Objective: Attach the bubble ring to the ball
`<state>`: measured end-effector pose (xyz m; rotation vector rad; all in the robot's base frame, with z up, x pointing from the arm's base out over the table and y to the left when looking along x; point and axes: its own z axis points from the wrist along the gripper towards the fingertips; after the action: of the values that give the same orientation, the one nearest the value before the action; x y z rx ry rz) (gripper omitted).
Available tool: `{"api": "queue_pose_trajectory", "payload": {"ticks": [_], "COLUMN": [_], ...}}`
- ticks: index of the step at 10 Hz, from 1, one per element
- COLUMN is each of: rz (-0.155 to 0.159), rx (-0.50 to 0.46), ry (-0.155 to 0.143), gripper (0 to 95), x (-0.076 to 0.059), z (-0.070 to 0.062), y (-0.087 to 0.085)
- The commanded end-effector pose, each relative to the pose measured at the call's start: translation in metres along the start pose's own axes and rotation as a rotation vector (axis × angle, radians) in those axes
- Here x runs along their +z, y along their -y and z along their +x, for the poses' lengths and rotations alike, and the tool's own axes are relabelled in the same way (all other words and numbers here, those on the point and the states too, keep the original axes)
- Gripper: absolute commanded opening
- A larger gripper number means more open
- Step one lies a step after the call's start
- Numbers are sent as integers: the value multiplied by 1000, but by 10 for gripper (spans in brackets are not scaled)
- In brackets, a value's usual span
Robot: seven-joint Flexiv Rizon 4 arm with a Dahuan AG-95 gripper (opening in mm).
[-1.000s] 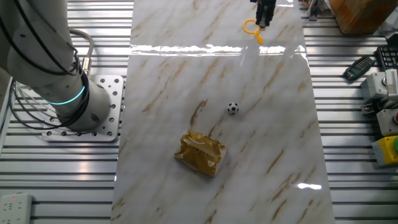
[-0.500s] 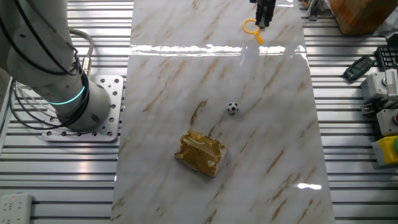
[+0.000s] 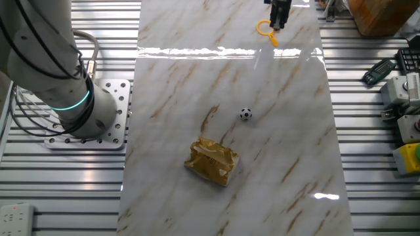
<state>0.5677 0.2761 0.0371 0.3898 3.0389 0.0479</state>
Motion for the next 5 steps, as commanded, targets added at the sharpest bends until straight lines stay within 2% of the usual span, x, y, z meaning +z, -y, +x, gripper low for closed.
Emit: {"api": "queue_pose_trajectory", "payload": {"ticks": [1,3,5], "rz": [1,3,4], "rx": [-21,-119,-355], "ry": [-6,-23,-55], "gripper": [0,0,0], "x": [1,1,-3], "z": [0,0,1], "y": [-1,-1,-3]}}
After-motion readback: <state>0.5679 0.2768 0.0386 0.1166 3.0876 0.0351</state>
